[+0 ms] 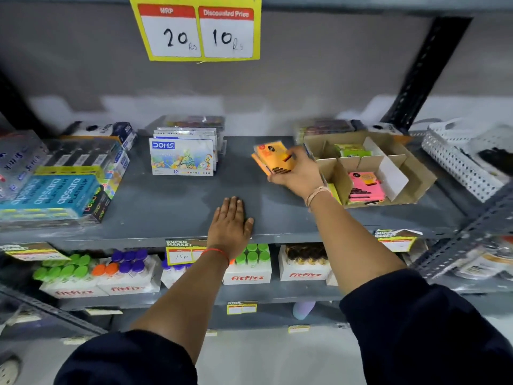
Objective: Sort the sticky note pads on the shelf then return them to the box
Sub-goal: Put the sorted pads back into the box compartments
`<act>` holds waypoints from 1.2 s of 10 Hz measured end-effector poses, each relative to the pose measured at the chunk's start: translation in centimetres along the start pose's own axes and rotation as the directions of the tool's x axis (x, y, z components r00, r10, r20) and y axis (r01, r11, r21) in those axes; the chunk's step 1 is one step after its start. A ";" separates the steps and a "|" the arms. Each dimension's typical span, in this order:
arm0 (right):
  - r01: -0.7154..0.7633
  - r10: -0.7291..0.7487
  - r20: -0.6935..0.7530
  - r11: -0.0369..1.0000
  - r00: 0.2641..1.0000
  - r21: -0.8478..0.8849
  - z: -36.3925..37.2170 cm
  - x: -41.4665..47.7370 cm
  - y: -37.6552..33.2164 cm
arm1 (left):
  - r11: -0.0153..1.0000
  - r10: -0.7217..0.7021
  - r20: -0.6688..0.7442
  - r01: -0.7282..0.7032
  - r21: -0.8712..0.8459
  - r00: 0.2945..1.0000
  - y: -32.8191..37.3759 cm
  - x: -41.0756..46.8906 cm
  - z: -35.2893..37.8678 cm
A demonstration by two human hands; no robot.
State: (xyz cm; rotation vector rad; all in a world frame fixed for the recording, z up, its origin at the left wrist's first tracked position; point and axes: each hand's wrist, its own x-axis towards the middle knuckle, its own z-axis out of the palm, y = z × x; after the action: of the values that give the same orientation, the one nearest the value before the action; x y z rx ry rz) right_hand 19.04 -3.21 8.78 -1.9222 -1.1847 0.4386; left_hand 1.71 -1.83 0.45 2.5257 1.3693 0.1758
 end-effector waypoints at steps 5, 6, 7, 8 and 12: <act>-0.339 0.354 -0.477 0.933 0.804 0.121 -10.5 -1.2 5.7 | 0.999 -0.018 0.024 0.017 0.036 1.000 0.1 0.0 0.1; -0.440 0.423 -0.378 0.897 0.823 0.047 -11.0 -1.7 7.4 | 0.999 -0.017 0.022 0.016 0.039 1.000 0.1 0.0 0.2; -0.450 0.410 -0.308 0.890 0.858 -0.071 -10.7 -1.9 7.9 | 0.999 -0.013 0.026 0.012 0.041 1.000 0.1 0.0 0.1; -0.442 0.392 -0.282 0.886 0.876 -0.139 -10.1 -2.0 7.8 | 0.999 -0.016 0.031 0.015 0.041 0.999 0.0 0.0 0.0; -0.444 0.388 -0.236 0.853 0.891 -0.274 -10.8 -1.0 8.5 | 0.998 -0.019 0.054 0.016 0.057 0.998 0.1 0.0 0.0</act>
State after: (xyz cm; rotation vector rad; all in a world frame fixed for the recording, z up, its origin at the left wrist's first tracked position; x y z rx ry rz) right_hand 30.50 -10.93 8.53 -2.4643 -0.7496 0.3054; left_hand 1.81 -1.87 0.47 2.5439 1.3940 0.0656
